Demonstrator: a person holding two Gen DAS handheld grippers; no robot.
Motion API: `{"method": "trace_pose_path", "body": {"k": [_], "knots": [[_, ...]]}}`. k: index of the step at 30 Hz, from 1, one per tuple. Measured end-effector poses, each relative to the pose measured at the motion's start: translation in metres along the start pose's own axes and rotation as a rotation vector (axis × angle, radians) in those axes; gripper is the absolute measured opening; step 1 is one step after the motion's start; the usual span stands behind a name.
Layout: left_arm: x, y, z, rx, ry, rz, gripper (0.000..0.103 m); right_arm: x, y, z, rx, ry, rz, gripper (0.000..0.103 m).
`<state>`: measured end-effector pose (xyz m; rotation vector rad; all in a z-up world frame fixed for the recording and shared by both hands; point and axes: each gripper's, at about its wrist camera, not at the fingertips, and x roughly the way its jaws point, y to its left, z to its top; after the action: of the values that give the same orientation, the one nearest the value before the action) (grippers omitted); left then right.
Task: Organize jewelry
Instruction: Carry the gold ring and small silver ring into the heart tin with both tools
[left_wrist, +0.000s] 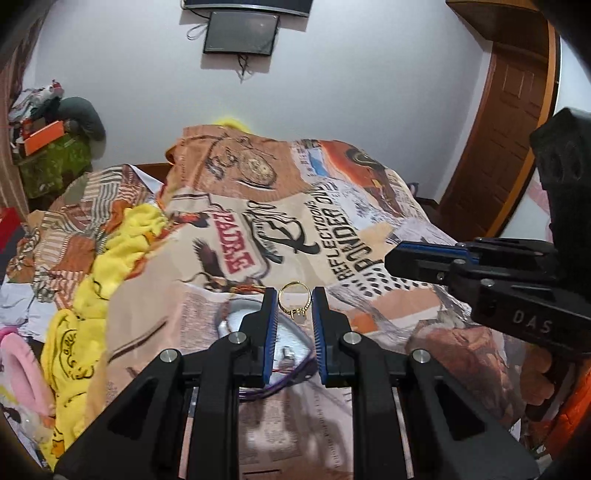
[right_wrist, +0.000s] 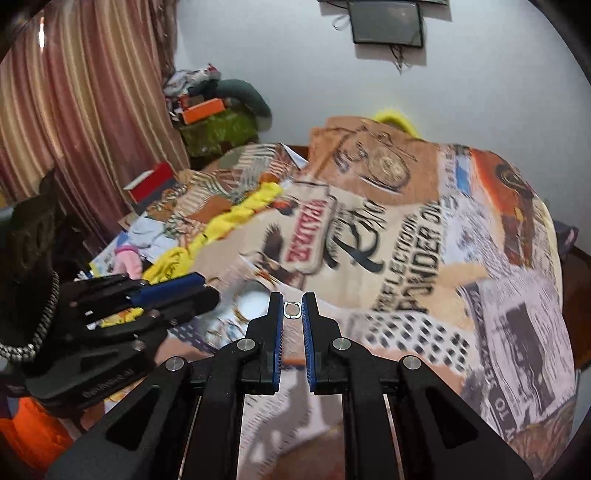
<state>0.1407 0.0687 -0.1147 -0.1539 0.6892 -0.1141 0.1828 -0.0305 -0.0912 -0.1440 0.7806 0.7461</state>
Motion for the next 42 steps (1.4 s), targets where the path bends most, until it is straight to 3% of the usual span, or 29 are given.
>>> {"method": "trace_pose_path", "body": {"k": [8, 16, 25, 37, 42], "knots": [[-0.007, 0.027, -0.005, -0.048, -0.003, 0.036, 0.017, 0.023, 0.025, 0.01, -0.028, 0.001, 0.055, 0.009], [0.016, 0.041, -0.026, -0.072, 0.073, 0.027, 0.017, 0.068, 0.028, 0.003, 0.002, 0.12, 0.089, 0.009], [0.044, 0.048, -0.036, -0.093, 0.124, 0.003, 0.017, 0.092, 0.031, 0.006, 0.015, 0.182, 0.078, 0.009], [0.046, 0.046, -0.036, -0.056, 0.116, 0.008, 0.017, 0.103, 0.037, 0.002, -0.016, 0.222, 0.093, 0.009], [0.04, 0.043, -0.034, -0.049, 0.107, 0.019, 0.017, 0.093, 0.037, 0.004, -0.014, 0.197, 0.086, 0.019]]}}
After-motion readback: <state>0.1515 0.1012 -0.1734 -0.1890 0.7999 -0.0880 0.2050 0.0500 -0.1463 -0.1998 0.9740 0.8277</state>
